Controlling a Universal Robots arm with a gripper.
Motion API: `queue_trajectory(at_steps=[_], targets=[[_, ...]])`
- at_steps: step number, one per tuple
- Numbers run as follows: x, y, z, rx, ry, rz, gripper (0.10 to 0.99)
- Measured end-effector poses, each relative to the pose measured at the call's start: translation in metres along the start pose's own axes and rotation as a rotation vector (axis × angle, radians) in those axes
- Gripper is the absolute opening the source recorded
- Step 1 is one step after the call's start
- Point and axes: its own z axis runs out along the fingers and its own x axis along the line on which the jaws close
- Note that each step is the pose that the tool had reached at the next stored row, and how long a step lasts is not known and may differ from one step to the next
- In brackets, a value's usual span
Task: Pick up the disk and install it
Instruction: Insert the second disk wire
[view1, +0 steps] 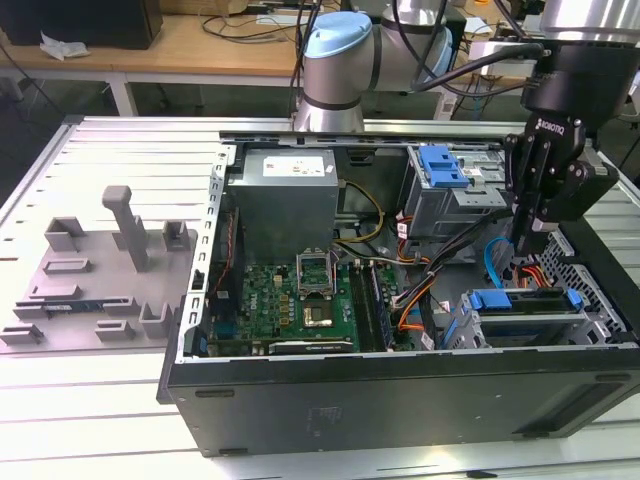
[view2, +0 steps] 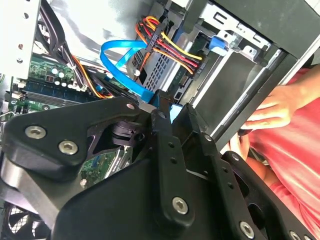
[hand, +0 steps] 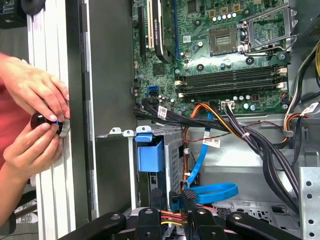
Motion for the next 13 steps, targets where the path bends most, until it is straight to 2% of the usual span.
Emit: queue_trajectory(at_steps=[8, 10, 13], targets=[[-0.0003, 0.0, 0.0005, 0.0, 0.0003, 0.0, 0.286], [-0.0003, 0.0, 0.0007, 0.0, 0.0006, 0.0, 0.161], [-0.0004, 0.0, 0.0008, 0.0, 0.0008, 0.0, 0.161]])
